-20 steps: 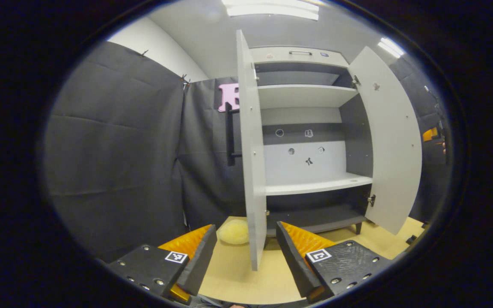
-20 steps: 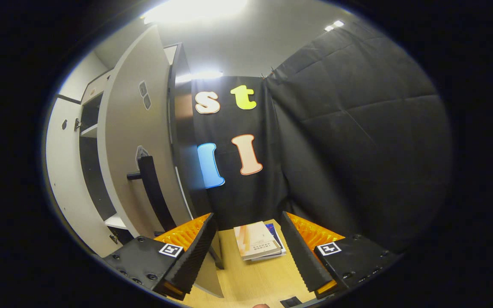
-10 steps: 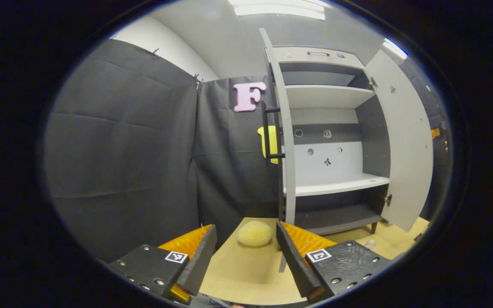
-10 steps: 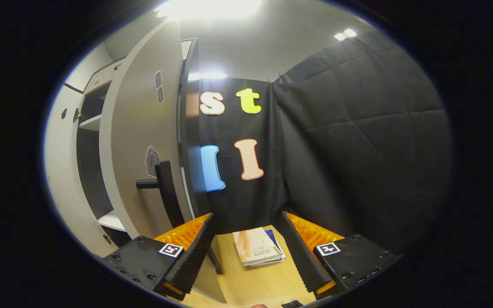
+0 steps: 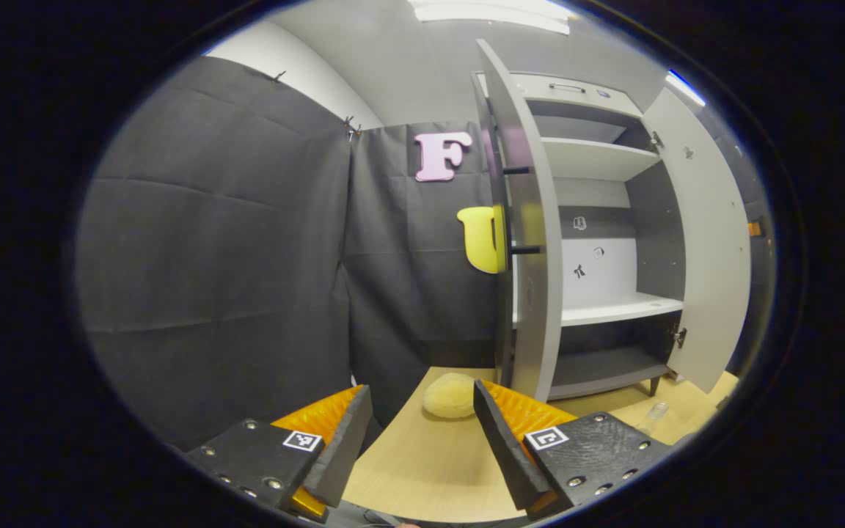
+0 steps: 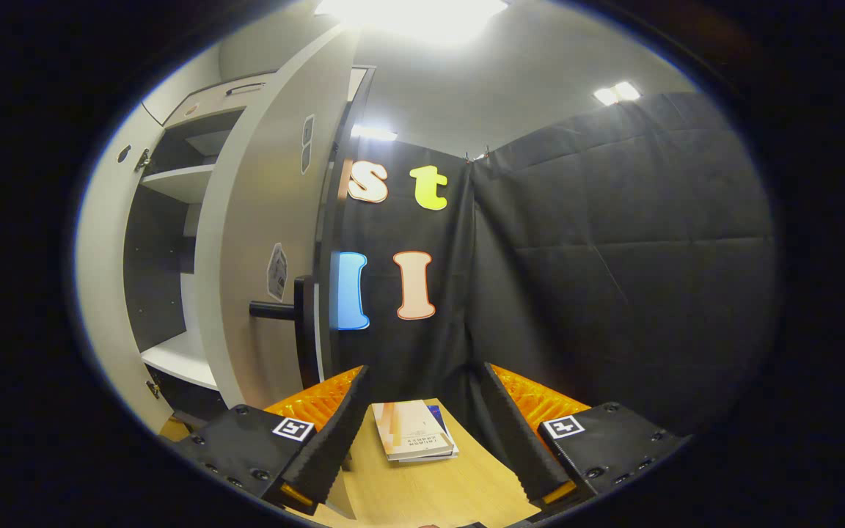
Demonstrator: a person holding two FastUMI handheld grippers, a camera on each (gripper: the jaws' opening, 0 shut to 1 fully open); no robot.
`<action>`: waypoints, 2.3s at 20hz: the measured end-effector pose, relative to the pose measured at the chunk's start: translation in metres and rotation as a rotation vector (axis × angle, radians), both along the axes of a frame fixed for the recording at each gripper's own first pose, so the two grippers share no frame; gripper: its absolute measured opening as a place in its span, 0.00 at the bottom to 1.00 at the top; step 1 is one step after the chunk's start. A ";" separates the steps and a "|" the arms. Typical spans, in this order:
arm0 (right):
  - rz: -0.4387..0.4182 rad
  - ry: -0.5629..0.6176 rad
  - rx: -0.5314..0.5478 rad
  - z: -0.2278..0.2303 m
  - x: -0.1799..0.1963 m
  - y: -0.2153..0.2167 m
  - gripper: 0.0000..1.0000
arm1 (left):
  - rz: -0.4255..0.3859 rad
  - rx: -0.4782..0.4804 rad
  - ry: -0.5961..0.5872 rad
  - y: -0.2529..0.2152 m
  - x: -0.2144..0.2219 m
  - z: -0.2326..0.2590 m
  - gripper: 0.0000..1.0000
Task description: Grasp the bottle in the cabinet with the left hand and place it on the coaster, then close the right door with the right hand and the left door with the left hand.
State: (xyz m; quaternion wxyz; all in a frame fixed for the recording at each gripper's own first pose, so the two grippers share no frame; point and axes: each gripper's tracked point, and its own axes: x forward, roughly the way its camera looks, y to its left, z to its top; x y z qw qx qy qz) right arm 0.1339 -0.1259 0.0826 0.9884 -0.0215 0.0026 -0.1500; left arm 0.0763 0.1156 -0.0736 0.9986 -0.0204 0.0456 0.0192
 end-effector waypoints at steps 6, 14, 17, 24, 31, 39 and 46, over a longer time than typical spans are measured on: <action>-0.011 0.008 0.003 -0.003 -0.004 0.021 0.97 | -0.014 -0.010 0.016 0.009 0.011 -0.016 0.84; 0.024 -0.001 0.001 -0.002 -0.002 0.061 0.97 | -0.020 -0.015 0.020 0.032 0.015 -0.024 0.84; 0.053 0.001 0.007 -0.003 0.002 0.079 0.97 | -0.022 -0.026 0.028 0.036 0.016 -0.030 0.85; 0.156 0.001 0.008 -0.003 0.023 0.137 0.98 | 0.002 -0.030 0.027 0.055 0.011 -0.033 0.86; 0.234 0.023 -0.034 -0.009 0.050 0.191 0.98 | 0.062 -0.035 0.041 0.088 -0.002 -0.035 0.85; 0.247 0.011 -0.002 -0.010 0.059 0.201 0.98 | 0.082 -0.042 0.040 0.096 -0.010 -0.029 0.86; 0.225 -0.018 -0.039 -0.009 0.037 0.190 0.98 | 0.071 -0.075 0.020 0.090 0.019 -0.001 0.86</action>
